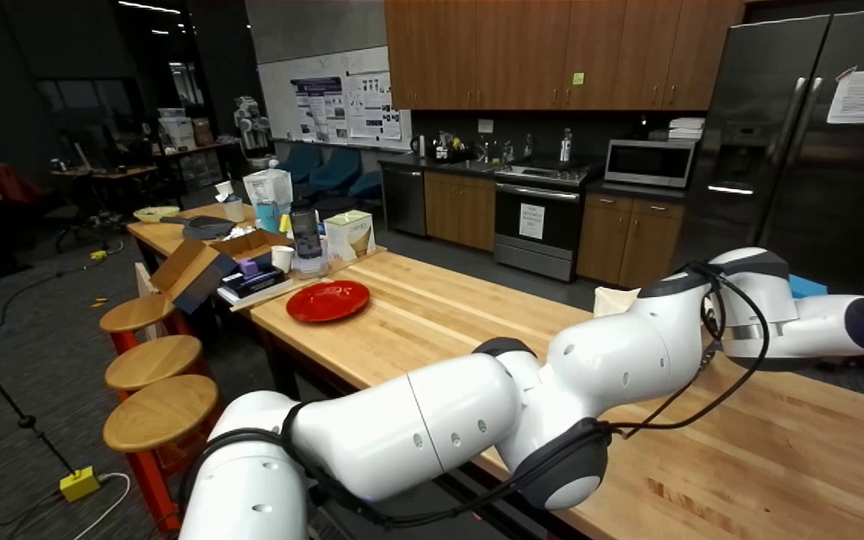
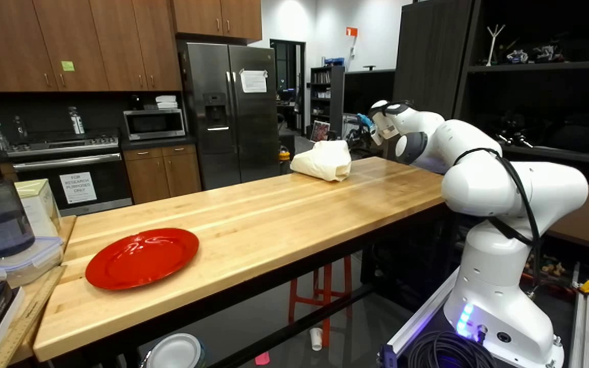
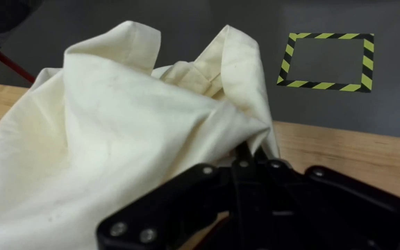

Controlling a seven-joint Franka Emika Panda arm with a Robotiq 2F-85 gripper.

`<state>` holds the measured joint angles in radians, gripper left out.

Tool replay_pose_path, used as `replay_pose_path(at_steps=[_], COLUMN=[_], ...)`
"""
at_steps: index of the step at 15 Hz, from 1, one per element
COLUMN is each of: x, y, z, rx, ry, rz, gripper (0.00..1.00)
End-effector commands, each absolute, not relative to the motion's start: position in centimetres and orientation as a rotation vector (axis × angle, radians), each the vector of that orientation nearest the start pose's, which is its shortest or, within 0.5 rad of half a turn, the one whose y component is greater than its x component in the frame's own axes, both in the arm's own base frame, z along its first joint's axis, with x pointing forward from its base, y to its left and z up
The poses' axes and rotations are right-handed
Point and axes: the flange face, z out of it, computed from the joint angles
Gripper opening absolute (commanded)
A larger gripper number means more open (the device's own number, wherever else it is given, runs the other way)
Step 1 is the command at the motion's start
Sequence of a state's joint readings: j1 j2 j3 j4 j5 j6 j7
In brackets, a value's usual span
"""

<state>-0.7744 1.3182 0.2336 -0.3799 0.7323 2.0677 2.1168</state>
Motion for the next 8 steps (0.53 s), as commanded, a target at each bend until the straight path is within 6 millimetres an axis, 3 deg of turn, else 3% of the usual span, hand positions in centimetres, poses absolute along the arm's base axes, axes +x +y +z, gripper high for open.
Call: replay_pose_path(at_steps=[1,8], x=[70.0,76.3], y=[-47.8,-37.5], z=[31.4,28.5], rx=[0.144,-0.029], ry=[2.223,2.328], rz=[0.358,0.207], gripper=[0.01,0.01])
